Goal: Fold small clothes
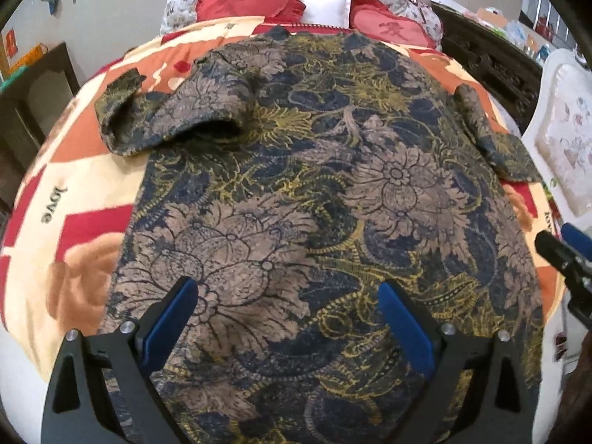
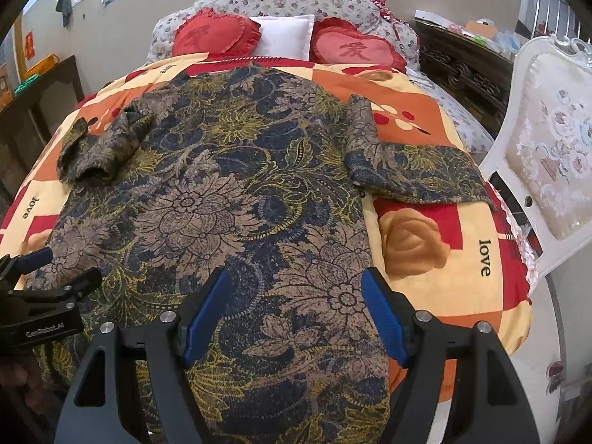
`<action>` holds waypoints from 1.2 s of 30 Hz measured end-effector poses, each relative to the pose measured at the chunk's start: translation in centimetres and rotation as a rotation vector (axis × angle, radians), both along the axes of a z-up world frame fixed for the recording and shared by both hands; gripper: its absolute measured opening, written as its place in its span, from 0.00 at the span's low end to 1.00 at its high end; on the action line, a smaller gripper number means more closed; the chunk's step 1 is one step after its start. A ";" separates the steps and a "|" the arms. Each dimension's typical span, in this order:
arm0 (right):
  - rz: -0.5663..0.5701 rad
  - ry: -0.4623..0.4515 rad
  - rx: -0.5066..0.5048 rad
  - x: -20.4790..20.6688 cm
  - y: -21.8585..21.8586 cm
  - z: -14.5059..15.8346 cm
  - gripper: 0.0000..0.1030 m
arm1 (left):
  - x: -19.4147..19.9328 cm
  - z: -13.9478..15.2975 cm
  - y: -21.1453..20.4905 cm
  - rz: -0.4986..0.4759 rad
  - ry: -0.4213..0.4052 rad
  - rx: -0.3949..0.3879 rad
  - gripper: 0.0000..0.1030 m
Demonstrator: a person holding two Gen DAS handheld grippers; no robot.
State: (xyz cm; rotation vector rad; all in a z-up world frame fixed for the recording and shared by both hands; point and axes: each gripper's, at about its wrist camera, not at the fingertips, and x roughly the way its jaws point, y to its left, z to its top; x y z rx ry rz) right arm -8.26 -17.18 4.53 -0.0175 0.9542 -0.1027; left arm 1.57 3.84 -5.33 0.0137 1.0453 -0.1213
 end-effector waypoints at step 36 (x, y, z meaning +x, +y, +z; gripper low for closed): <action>-0.002 -0.021 0.012 -0.6 0.0 0.9 0.74 | -1.7 1.4 -2.4 -0.053 -0.029 -0.016 0.97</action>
